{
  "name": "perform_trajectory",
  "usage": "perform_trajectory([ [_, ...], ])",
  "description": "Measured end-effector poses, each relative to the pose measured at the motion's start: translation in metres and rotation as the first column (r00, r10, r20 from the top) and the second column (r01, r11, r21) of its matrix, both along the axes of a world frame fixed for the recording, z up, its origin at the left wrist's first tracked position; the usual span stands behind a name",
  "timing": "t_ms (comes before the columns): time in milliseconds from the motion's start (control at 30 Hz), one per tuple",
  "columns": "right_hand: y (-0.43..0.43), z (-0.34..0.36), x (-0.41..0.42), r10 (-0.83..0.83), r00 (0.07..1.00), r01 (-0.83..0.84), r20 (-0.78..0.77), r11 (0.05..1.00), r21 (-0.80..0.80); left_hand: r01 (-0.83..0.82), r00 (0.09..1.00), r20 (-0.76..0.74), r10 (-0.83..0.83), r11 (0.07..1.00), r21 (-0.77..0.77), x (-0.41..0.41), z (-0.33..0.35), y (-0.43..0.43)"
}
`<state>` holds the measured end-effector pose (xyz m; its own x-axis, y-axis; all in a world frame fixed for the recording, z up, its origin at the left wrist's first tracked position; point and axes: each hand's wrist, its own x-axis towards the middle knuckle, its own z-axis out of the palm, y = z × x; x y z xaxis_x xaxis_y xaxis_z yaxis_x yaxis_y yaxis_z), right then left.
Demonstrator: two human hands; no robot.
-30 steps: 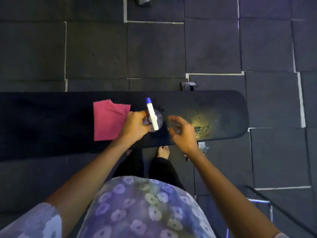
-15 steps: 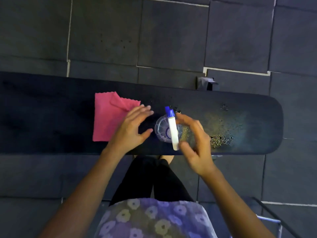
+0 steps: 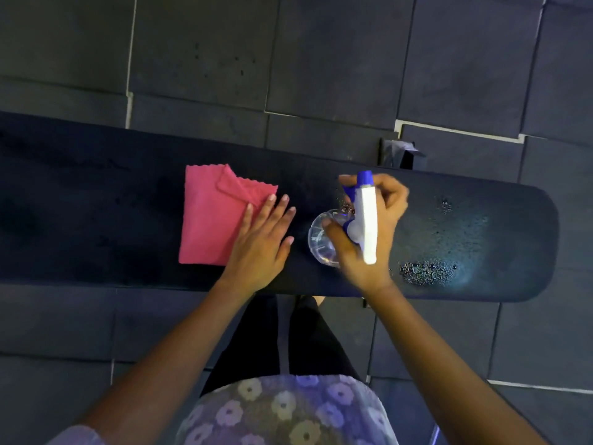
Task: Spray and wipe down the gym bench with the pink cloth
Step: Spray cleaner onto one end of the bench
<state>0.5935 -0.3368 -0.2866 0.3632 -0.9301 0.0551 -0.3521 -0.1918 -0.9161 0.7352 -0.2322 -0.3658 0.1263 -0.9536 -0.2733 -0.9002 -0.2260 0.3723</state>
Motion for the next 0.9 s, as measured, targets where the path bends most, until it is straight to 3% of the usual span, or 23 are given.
perform_trajectory([
  [100,0.003,0.005,0.005,-0.232,0.953,0.172,0.196,0.944,0.281,-0.012,1.0,-0.013,0.012,1.0,-0.019,-0.005,0.001,-0.011],
  [233,-0.006,0.017,-0.014,-0.494,0.867,0.42,0.069,0.798,0.433,-0.014,1.0,-0.026,0.015,1.0,0.004,-0.01,-0.002,-0.019],
  [300,-0.007,0.018,-0.022,-0.384,0.917,0.375,-0.104,0.746,0.55,-0.006,0.997,-0.079,0.007,1.0,0.013,-0.015,-0.004,-0.019],
  [400,0.007,0.004,-0.029,-0.053,0.959,0.258,-0.277,0.565,0.784,0.063,0.994,-0.093,-0.063,0.998,-0.001,-0.021,-0.008,-0.02],
  [500,0.018,-0.015,-0.038,0.0,0.929,0.325,-0.37,0.475,0.818,0.076,0.995,-0.065,-0.076,0.997,-0.002,-0.024,-0.01,-0.022],
  [633,0.008,-0.023,-0.047,-0.057,0.897,0.402,-0.438,0.517,0.756,0.112,0.994,-0.016,-0.112,0.993,0.028,-0.035,-0.009,-0.029],
  [800,-0.021,-0.021,-0.072,-0.341,0.868,0.487,-0.36,0.447,0.75,0.202,0.979,-0.005,-0.202,0.979,0.035,-0.063,-0.008,-0.053],
  [900,-0.039,-0.015,-0.113,-0.42,0.834,0.532,-0.359,0.437,0.726,0.303,0.953,0.001,-0.304,0.952,0.042,-0.091,-0.007,-0.074],
])
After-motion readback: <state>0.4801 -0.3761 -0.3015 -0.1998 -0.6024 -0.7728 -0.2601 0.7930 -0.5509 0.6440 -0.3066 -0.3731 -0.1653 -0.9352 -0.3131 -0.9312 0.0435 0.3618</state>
